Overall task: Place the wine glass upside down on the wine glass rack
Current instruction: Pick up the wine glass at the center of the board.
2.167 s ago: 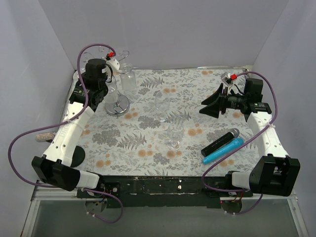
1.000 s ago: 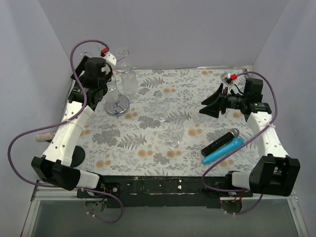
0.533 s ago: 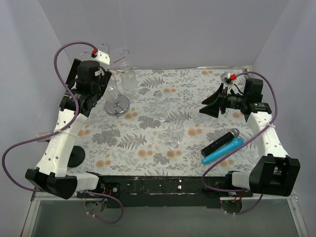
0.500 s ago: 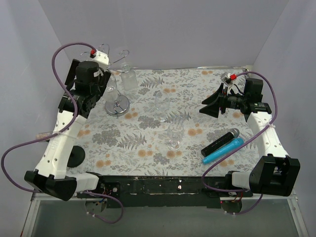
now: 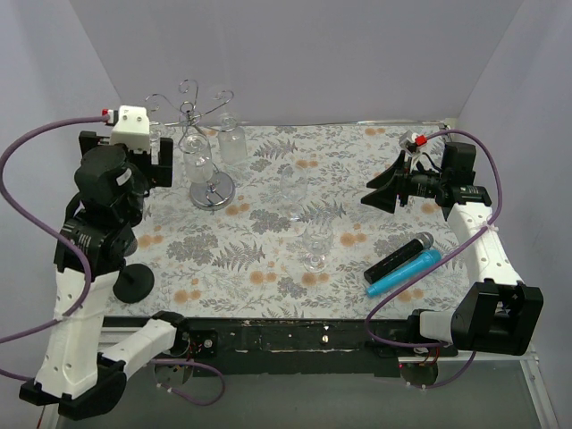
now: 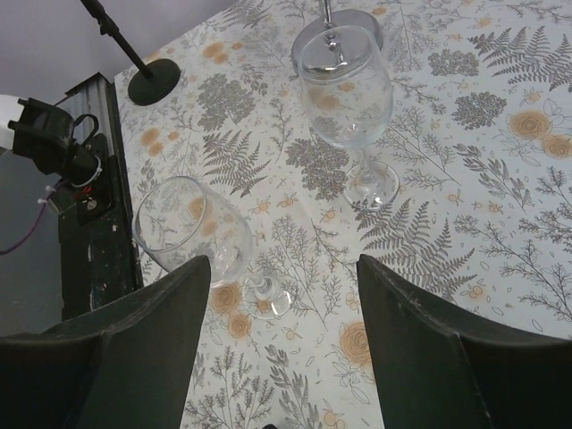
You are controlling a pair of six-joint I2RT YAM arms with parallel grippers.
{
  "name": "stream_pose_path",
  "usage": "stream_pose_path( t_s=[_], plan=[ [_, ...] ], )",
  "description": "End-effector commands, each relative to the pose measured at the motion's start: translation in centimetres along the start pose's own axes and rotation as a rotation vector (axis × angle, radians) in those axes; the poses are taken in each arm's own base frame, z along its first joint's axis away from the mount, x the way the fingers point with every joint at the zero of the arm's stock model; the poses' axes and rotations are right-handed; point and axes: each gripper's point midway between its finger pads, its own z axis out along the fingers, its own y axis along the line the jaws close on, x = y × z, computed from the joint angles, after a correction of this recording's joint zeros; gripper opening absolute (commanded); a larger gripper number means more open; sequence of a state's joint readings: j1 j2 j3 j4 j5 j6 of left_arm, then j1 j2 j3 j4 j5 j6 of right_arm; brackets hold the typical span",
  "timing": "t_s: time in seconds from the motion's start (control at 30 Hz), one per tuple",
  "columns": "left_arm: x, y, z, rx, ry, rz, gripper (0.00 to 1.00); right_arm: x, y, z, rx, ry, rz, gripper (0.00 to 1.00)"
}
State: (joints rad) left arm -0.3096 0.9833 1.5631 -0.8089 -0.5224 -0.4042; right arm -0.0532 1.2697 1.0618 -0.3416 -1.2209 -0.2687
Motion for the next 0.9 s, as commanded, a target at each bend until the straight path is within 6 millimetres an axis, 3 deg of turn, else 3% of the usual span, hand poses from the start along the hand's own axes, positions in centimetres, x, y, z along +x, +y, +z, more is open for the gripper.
stream_pose_path(
  t_s=[0.0, 0.27, 0.5, 0.87],
  plan=[
    [-1.5, -0.6, -2.6, 0.094, -0.075, -0.155, 0.98, -0.1, -0.4, -0.3, 0.027, 0.002, -0.041, 0.74],
    [-0.6, -1.1, -7.2, 0.203, -0.119, -0.398, 0.98, 0.3, -0.9, -0.7, 0.095, 0.017, -0.117, 0.75],
    [1.0, -2.9, -9.1, 0.304, -0.081, -0.536, 0.98, -0.3, -1.0, -1.5, 0.157, 0.066, -0.186, 0.75],
    [1.5, -6.5, -12.3, 0.544, -0.109, -0.706, 0.98, -1.8, -0.5, -2.6, 0.2, 0.123, -0.24, 0.76]
  ],
)
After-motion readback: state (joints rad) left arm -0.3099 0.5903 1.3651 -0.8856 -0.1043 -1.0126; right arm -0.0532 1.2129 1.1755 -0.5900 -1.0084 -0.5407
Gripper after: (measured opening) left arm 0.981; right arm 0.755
